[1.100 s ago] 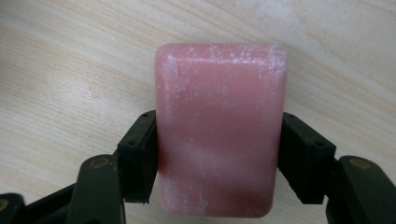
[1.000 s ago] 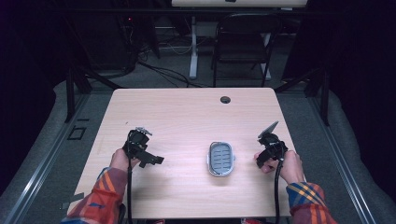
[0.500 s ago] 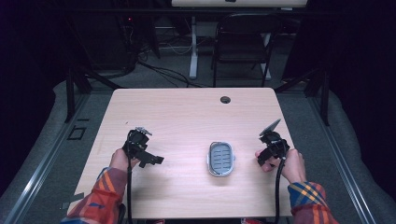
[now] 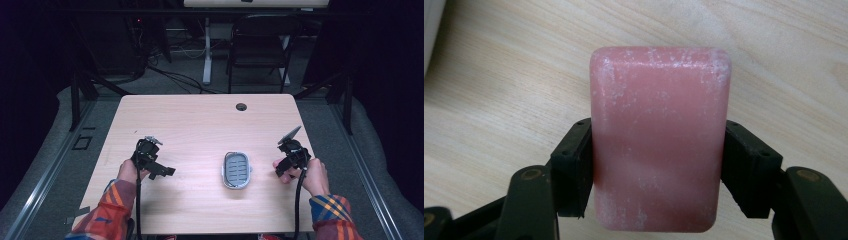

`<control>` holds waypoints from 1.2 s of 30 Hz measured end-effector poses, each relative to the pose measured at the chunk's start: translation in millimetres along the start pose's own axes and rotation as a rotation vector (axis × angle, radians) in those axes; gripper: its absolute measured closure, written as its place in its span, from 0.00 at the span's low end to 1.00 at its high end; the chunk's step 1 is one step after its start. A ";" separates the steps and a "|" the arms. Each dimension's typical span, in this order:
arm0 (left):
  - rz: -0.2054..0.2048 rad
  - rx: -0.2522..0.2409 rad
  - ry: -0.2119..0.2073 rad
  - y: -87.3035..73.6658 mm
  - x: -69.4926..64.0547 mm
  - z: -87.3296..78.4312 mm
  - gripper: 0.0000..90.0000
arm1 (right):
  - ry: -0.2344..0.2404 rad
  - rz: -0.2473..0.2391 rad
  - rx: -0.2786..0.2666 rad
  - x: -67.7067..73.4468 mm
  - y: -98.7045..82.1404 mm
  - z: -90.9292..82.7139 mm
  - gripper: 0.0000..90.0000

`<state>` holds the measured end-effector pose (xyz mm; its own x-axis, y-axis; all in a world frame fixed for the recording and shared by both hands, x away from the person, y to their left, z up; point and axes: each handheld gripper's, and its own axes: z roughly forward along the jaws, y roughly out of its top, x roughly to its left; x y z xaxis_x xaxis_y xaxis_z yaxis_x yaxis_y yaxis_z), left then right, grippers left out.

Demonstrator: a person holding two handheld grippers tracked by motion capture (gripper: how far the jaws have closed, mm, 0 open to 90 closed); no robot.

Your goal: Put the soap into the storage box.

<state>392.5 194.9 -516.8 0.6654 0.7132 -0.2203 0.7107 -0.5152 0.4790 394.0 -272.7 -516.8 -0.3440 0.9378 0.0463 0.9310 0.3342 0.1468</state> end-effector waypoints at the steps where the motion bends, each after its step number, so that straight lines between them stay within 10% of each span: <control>1: 0.001 0.000 0.000 0.1 -0.1 0.0 0.00 | 0.003 -0.011 0.009 -0.3 0.4 -1.8 0.41; 36: -0.003 -0.003 -0.005 -0.5 0.8 -0.6 0.00 | 0.037 -0.087 -0.009 27.6 13.6 -42.9 0.41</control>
<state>392.6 196.1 -516.7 0.6641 0.7128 -0.2257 0.7122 -0.5111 0.4813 391.9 -246.4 -471.2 -0.4277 0.9012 0.0696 0.8964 0.4130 0.1612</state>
